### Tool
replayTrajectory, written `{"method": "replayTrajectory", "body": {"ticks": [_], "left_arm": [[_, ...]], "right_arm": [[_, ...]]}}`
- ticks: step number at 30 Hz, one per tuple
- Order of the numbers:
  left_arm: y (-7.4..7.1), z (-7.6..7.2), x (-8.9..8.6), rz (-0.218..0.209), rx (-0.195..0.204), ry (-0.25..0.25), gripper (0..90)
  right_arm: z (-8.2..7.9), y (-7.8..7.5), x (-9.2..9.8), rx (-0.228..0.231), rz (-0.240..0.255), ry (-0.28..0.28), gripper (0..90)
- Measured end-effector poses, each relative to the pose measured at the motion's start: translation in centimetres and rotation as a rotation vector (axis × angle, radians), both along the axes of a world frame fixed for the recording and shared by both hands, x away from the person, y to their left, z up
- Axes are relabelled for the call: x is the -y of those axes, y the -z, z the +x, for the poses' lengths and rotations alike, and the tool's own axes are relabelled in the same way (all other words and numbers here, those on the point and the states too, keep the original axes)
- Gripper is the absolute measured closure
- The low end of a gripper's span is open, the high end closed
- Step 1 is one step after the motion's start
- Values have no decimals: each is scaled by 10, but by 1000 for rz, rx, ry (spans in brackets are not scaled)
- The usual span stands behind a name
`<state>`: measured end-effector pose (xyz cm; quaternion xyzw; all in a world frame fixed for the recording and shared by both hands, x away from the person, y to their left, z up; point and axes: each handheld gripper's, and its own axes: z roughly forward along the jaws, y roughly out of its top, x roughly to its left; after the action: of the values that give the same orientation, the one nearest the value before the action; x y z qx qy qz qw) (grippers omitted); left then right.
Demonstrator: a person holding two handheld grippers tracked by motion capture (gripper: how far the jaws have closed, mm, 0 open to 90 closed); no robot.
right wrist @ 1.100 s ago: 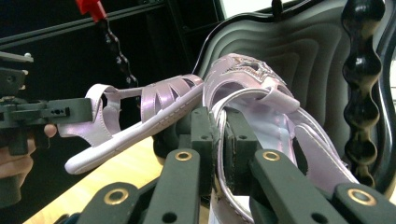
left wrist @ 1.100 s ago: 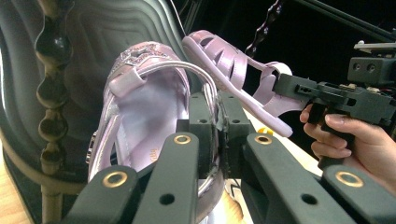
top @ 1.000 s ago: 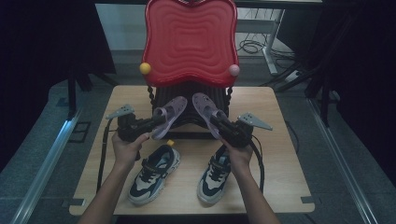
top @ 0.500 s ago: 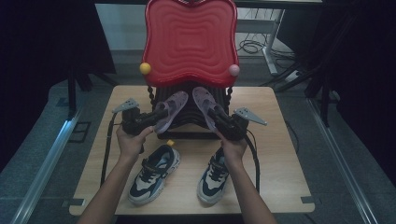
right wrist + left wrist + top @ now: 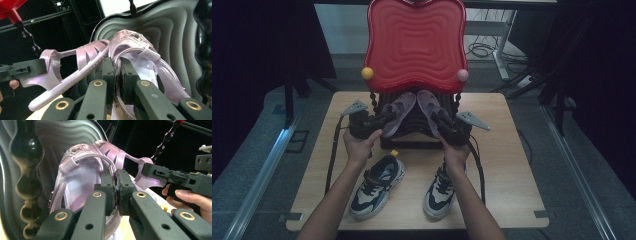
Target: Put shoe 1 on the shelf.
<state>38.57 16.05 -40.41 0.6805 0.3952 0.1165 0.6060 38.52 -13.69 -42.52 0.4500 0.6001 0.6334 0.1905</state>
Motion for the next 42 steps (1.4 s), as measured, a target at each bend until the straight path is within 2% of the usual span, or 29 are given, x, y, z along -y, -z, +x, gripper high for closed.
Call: {"method": "replayTrajectory", "body": {"ticks": [4,7,9,10,14,17,21,24,25,27,30,33,35,39,42], "left_arm": [[1,9,5,20,18,-23,855],[3,14,7,14,23,-32,856],[4,16,8,24,24,-36,855],[6,17,9,15,28,-31,856],[5,19,12,32,48,-46,855],[4,20,13,28,56,-46,854],[2,24,15,26,88,-62,854],[2,28,17,51,112,-87,854],[3,30,18,53,105,-93,853],[7,31,19,51,113,-90,854],[10,29,22,81,133,-90,850],[16,30,22,94,107,-67,844],[23,30,21,103,86,-53,834],[30,28,24,136,76,-37,825],[30,28,24,142,73,-40,815]], "right_arm": [[4,-2,-2,5,-10,32,843],[8,-1,-4,16,-10,54,843],[10,0,-5,13,-10,65,843],[11,2,-7,12,-13,72,843],[16,4,-11,13,-13,79,842],[18,2,-14,24,-15,90,841],[22,-1,-18,40,-19,104,841],[24,-2,-20,53,-26,115,841],[26,-2,-21,57,-28,120,841],[27,-1,-23,62,-40,127,841],[29,4,-27,63,-71,125,837],[28,7,-29,63,-105,121,826],[28,11,-28,30,-121,103,818],[27,17,-29,2,-140,80,808],[28,18,-31,-32,-145,54,783]]}}
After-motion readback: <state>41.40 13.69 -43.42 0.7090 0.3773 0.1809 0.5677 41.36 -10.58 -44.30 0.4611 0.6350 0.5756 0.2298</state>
